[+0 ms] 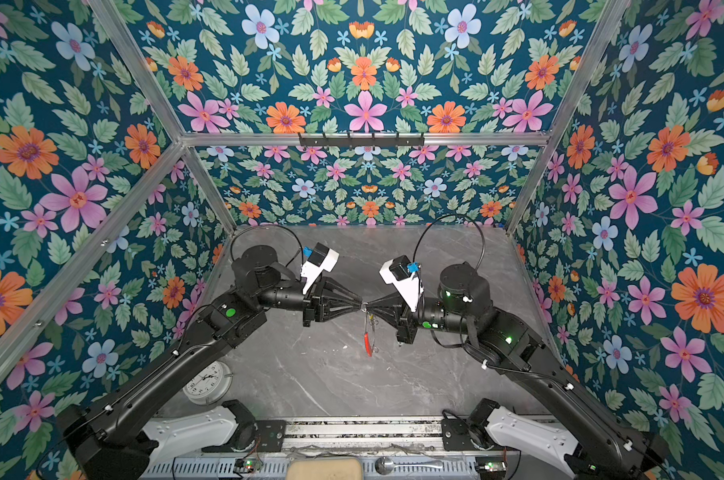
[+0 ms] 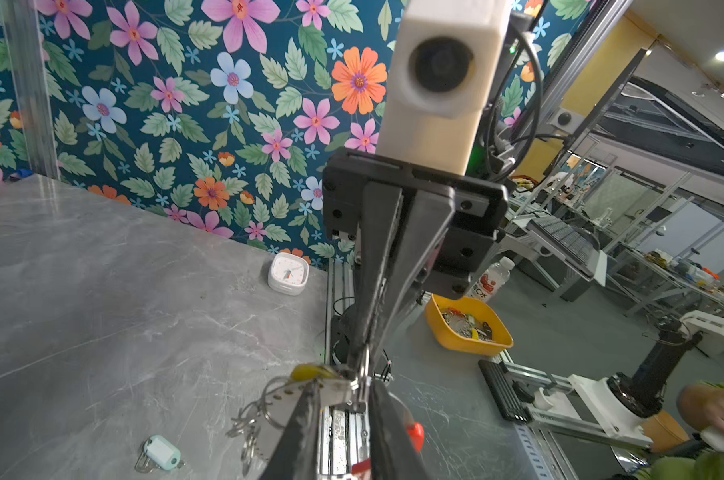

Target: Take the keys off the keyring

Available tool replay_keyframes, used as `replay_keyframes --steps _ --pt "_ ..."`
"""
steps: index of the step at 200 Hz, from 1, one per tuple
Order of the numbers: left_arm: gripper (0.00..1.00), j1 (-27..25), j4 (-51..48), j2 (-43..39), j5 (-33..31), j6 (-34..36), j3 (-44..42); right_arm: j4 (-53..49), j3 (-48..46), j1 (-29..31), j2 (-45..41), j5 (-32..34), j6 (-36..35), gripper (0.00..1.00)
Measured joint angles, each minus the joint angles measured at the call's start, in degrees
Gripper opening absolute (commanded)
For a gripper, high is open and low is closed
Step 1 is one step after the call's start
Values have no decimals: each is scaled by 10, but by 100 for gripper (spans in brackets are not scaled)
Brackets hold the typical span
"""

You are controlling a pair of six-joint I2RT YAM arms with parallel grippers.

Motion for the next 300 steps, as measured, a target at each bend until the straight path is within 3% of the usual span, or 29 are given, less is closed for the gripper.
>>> replay_keyframes --steps 65,122,236,300 --pt "23 0 -12 13 30 2 16 -16 5 0 8 5 -3 0" --pt "16 0 -21 28 40 2 29 -18 6 0 10 10 -3 0" --pt "17 -1 -25 36 43 2 32 -19 9 0 17 16 -2 0" --pt "3 -4 -33 36 38 5 32 -19 8 0 19 10 1 0"
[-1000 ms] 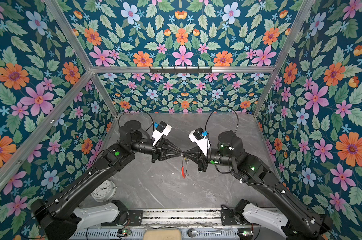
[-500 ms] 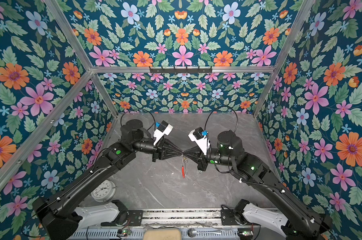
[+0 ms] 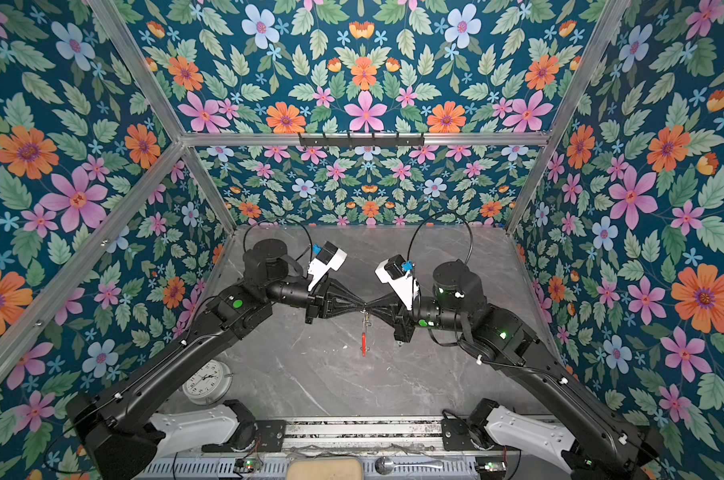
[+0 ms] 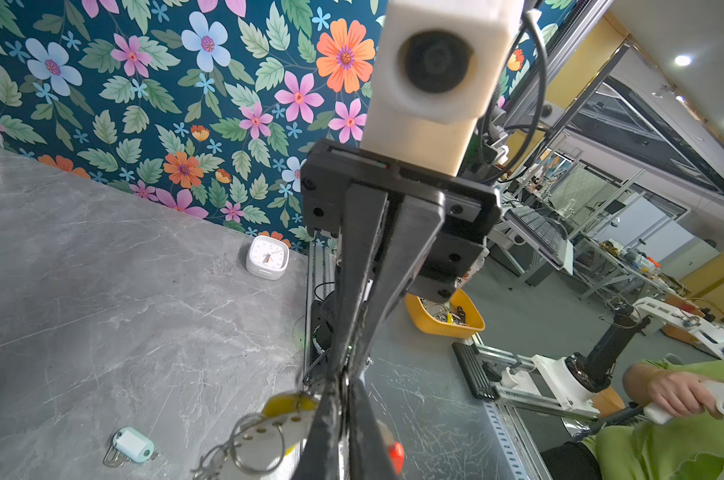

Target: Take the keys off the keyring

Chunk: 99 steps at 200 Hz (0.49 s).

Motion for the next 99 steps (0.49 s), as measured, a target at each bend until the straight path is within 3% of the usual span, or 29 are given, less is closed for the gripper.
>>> replay_keyframes --steps 22,63,99 --pt "0 -3 -1 -3 -8 9 0 0 0 0 -1 -1 2 0" --pt "0 -7 -1 -18 -13 25 -3 6 -7 0 -17 8 1 38" --pt "0 -8 -2 -27 -12 31 -7 22 -26 -5 -38 9 -3 51"
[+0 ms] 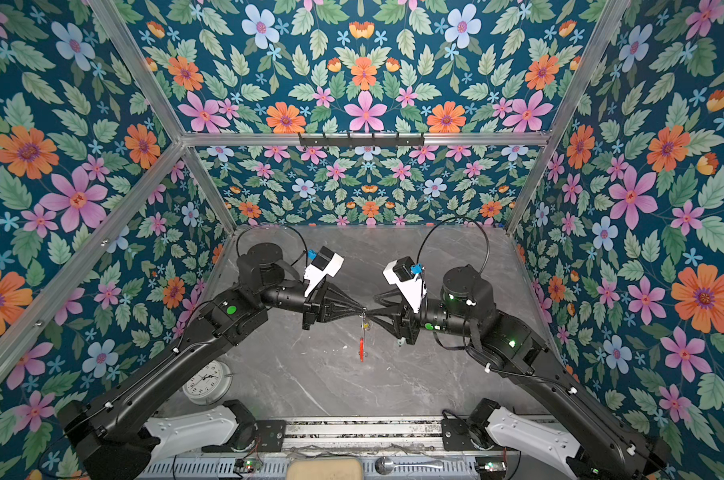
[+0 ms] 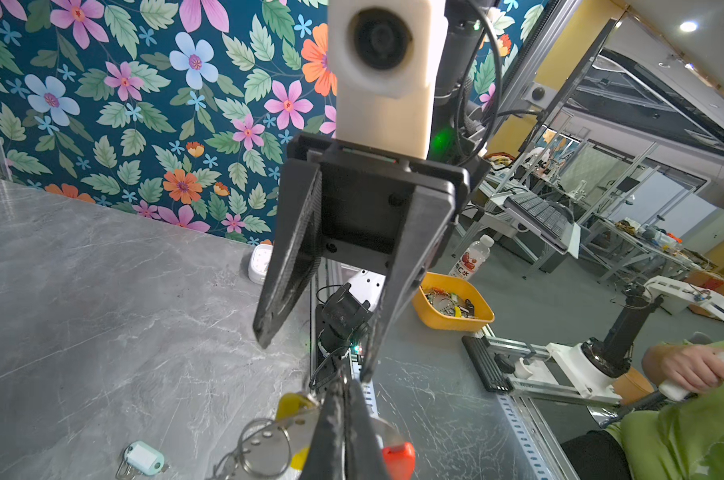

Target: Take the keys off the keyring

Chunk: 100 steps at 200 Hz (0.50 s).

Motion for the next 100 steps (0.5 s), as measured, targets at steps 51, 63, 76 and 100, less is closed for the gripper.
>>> replay_keyframes --steps 51,63,76,100 --pt "0 0 35 -11 15 -10 -19 37 -66 -78 -23 -104 -2 57" --pt "0 0 45 -11 20 -18 -21 48 -79 -89 -24 -140 4 57" --pt "0 0 53 -11 28 -22 -23 59 -86 -92 -21 -179 4 57" --pt "0 0 69 -9 42 -37 -25 75 -89 -95 -7 -231 4 58"
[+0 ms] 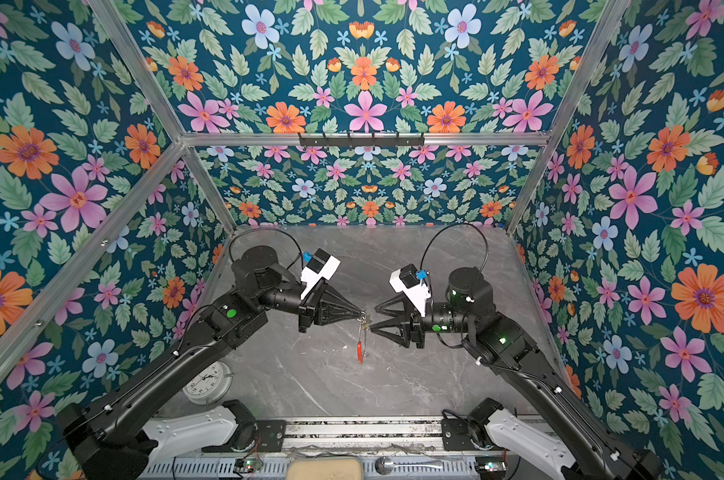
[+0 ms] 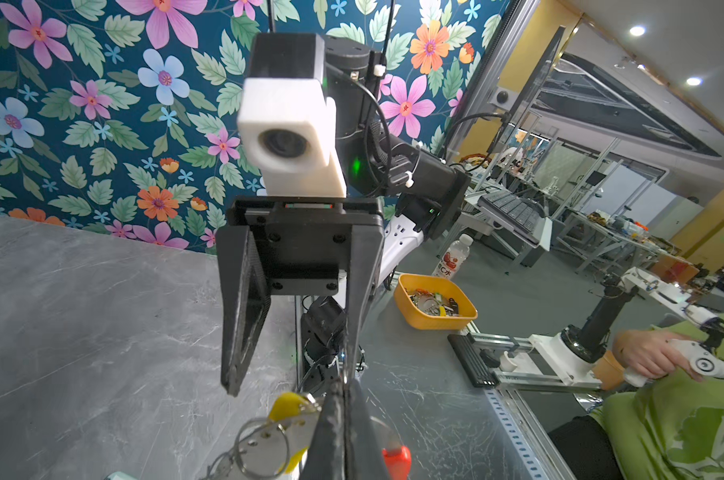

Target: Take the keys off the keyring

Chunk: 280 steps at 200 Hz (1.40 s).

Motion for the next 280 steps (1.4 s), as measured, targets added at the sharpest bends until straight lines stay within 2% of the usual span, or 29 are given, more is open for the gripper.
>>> replay_keyframes --steps 33,68,116,170,205,244,280 --pt "0 0 21 1 17 -14 -6 13 0 0 17 -32 0 57" --pt "0 -1 27 1 20 -26 -9 39 5 0 32 -64 5 51" --pt "0 -1 35 -1 9 -27 -14 60 6 -1 41 -99 22 33" --pt "0 0 36 -3 -7 -27 -14 59 5 0 38 -101 28 15" --pt "0 0 37 -4 -14 -27 -14 58 5 0 36 -97 28 0" --pt "0 0 57 -21 -40 -31 -33 59 7 0 37 -86 31 0" --pt "0 -1 136 -50 -89 -66 -88 62 7 14 43 -63 33 0"
